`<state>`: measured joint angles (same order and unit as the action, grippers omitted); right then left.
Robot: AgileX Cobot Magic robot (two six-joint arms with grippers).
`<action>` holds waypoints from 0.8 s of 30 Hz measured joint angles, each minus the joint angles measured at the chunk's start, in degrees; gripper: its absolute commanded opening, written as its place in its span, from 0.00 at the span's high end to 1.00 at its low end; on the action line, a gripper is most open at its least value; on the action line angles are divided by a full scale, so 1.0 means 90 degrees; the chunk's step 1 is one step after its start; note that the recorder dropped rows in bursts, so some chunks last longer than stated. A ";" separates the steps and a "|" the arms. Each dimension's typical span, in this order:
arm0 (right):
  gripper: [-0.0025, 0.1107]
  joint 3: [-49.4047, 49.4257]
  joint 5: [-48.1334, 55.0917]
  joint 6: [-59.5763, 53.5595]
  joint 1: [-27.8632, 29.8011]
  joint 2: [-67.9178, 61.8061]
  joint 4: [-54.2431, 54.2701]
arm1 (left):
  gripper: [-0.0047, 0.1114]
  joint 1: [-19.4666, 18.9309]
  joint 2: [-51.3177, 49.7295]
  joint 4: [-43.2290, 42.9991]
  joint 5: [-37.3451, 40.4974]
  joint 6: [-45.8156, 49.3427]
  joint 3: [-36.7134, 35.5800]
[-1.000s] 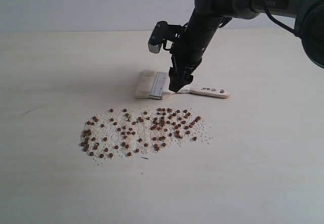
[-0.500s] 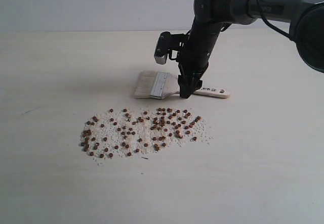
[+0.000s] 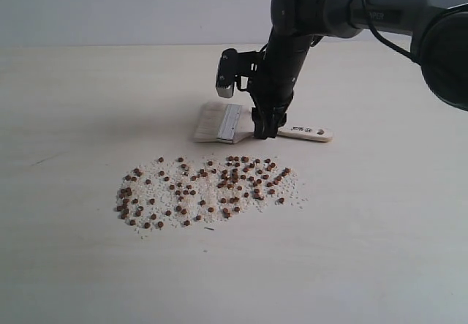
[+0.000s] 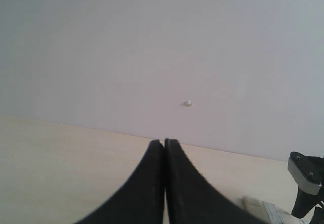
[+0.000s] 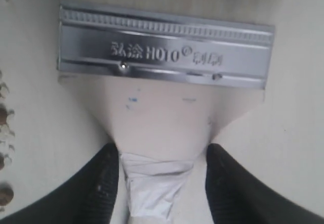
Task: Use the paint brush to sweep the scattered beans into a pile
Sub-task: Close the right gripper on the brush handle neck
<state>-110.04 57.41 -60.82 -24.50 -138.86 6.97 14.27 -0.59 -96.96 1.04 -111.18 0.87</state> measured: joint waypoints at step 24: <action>0.52 -0.0014 0.0036 0.0689 -0.0042 0.0000 -0.0552 | 0.96 0.0000 0.0000 0.0000 0.0000 0.0000 0.0000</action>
<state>-110.17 57.73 -54.62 -24.88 -138.86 2.00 14.27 -0.59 -96.96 1.04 -111.18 0.87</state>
